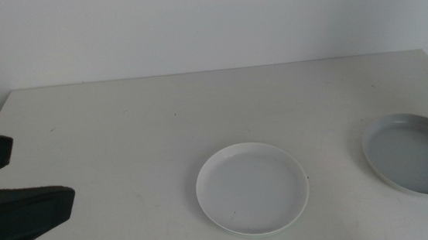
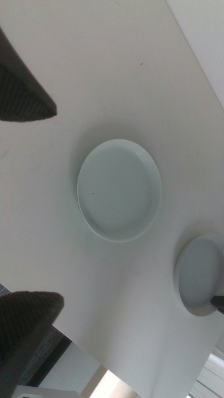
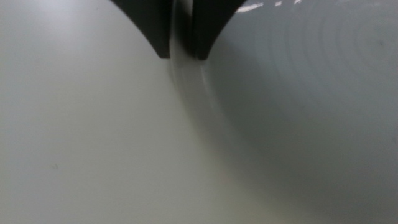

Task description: Stack the three bowls on top of each other.

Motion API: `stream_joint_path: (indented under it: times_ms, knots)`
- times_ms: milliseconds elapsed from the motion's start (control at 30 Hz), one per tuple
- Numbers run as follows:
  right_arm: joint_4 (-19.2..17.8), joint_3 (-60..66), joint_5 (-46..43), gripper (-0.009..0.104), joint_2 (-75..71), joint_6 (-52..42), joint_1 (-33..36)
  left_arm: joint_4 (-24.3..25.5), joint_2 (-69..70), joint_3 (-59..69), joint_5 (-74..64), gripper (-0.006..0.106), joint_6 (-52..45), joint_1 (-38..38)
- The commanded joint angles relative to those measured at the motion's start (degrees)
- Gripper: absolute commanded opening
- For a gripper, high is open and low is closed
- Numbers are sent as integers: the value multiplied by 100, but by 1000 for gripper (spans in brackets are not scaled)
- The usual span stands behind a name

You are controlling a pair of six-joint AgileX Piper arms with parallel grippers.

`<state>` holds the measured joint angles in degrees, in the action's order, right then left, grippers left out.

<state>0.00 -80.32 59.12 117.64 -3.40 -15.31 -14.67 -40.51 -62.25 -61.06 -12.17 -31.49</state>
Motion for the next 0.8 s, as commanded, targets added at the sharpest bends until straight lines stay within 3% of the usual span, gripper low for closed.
stream_joint_path:
  times_ms: [0, 400, 667, 767]
  knots:
    - [-192, -70, 40, -1, -288, 89, -49, -85, -12, -152, 360, 105, 24, 9]
    - [376, -171, 471, -1, -2092, 496, 321, -85, -12, -152, 360, 105, 24, 9]
    - [995, -653, 989, -1, -2302, 372, 1606, -85, -12, -152, 360, 105, 24, 9]
    - [993, -653, 815, -1, -2277, 425, 2223, -85, -12, -152, 360, 105, 24, 9]
